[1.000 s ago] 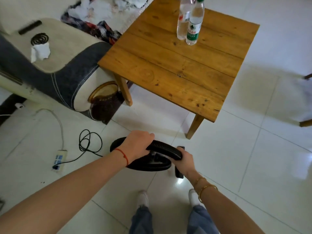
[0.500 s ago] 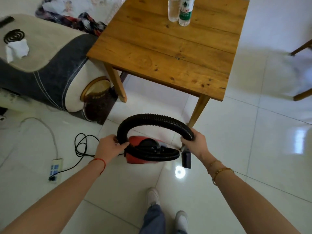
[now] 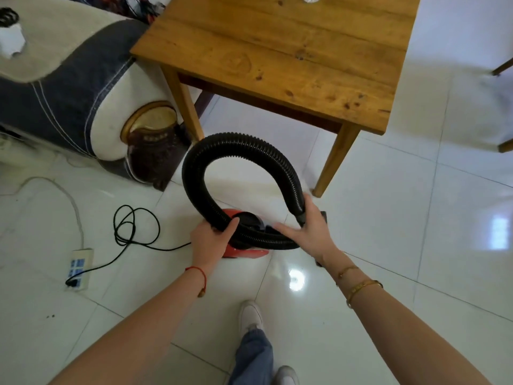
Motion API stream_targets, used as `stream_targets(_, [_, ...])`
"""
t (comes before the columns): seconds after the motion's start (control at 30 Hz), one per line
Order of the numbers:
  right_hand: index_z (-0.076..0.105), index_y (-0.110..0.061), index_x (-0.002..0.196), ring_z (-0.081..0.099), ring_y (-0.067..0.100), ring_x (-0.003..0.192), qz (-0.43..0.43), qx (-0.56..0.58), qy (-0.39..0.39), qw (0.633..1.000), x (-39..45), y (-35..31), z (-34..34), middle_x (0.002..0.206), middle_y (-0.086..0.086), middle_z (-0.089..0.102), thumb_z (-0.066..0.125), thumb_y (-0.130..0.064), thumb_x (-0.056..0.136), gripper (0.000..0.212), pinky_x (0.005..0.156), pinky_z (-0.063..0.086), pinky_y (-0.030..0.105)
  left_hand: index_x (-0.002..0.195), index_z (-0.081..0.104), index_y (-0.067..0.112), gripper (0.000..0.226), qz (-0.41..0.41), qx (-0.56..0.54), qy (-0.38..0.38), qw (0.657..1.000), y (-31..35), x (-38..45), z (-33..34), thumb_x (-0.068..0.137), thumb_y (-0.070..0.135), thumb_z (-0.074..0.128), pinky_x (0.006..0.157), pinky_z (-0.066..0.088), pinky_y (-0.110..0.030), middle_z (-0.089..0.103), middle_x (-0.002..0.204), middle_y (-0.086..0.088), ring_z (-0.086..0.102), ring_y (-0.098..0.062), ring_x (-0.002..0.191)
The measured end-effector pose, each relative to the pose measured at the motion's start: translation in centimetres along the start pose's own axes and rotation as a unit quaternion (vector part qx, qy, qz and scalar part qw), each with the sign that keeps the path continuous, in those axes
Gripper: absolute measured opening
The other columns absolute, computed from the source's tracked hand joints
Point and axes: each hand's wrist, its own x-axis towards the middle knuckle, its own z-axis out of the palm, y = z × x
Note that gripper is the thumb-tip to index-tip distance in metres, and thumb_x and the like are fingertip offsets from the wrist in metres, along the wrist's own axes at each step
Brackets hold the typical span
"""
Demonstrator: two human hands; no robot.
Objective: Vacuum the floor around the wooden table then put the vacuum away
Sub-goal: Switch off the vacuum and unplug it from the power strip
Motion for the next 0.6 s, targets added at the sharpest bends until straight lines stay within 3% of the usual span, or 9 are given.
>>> stream_targets(0.07, [0.029, -0.034, 0.139, 0.043, 0.009, 0.128, 0.001, -0.014, -0.029, 0.999, -0.7, 1.0, 1.5, 0.135, -0.011, 0.046, 0.084, -0.053, 0.063, 0.096, 0.108, 0.041, 0.038, 0.093, 0.065, 0.008, 0.026, 0.018, -0.014, 0.009, 1.0, 0.5, -0.6, 0.3, 0.082, 0.029, 0.074, 0.061, 0.039, 0.004, 0.064, 0.083, 0.005, 0.057, -0.004, 0.078])
stream_targets(0.13, [0.016, -0.031, 0.146, 0.036, 0.012, 0.133, -0.007, -0.033, -0.035, 0.999, -1.3, 1.3, 2.7, 0.143, -0.01, 0.036, 0.087, -0.05, 0.058, 0.114, 0.111, 0.037, 0.04, 0.098, 0.063, 0.005, 0.035, 0.028, -0.032, 0.01, 0.999, 0.7, -1.1, 0.6, 0.08, 0.032, 0.075, 0.067, 0.041, 0.005, 0.065, 0.088, 0.007, 0.059, -0.002, 0.081])
stream_targets(0.2, [0.009, -0.029, 0.148, 0.032, 0.011, 0.136, -0.013, -0.046, -0.022, 0.999, -1.7, 1.2, 3.7, 0.147, -0.008, 0.03, 0.089, -0.042, 0.057, 0.122, 0.113, 0.034, 0.037, 0.102, 0.065, 0.01, 0.047, 0.043, -0.036, 0.007, 0.998, 0.6, -1.2, 1.0, 0.076, 0.049, 0.073, 0.08, 0.051, -0.01, 0.069, 0.094, 0.008, 0.064, -0.002, 0.088])
stream_targets(0.27, [0.01, -0.029, 0.147, 0.034, 0.011, 0.134, -0.017, -0.049, 0.01, 0.999, -1.8, 1.0, 4.6, 0.145, -0.007, 0.032, 0.089, -0.034, 0.058, 0.119, 0.112, 0.036, 0.038, 0.098, 0.065, 0.016, 0.044, 0.061, -0.039, -0.005, 0.997, 0.7, -1.5, 1.3, 0.075, 0.053, 0.071, 0.08, 0.054, -0.018, 0.069, 0.088, 0.011, 0.066, 0.0, 0.087])
stream_targets(0.37, [0.013, -0.03, 0.143, 0.04, 0.011, 0.127, -0.02, -0.067, 0.056, 0.996, -1.7, 1.1, 5.4, 0.138, -0.006, 0.038, 0.086, -0.028, 0.061, 0.109, 0.105, 0.044, 0.039, 0.093, 0.062, 0.015, 0.028, 0.09, -0.055, -0.01, 0.994, 1.3, -2.0, 1.5, 0.078, 0.034, 0.076, 0.069, 0.048, -0.003, 0.067, 0.08, 0.016, 0.064, 0.009, 0.074])
stream_targets(0.53, [0.018, -0.02, 0.144, 0.041, 0.012, 0.126, -0.043, -0.082, 0.114, 0.989, -1.0, 1.6, 7.0, 0.136, -0.002, 0.04, 0.082, -0.042, 0.066, 0.104, 0.105, 0.043, 0.032, 0.093, 0.061, 0.021, 0.024, 0.147, -0.037, -0.033, 0.988, 1.0, -2.4, 1.6, 0.078, 0.031, 0.077, 0.07, 0.048, -0.003, 0.068, 0.082, 0.016, 0.064, 0.007, 0.078])
stream_targets(0.6, [0.02, -0.019, 0.143, 0.042, 0.014, 0.125, -0.044, -0.072, 0.143, 0.986, -0.8, 1.9, 7.2, 0.134, -0.001, 0.041, 0.082, -0.036, 0.068, 0.099, 0.105, 0.043, 0.034, 0.094, 0.06, 0.021, 0.022, 0.187, -0.021, -0.05, 0.981, 0.5, -2.6, 1.6, 0.08, 0.029, 0.074, 0.071, 0.045, -0.001, 0.065, 0.081, 0.018, 0.061, 0.01, 0.08])
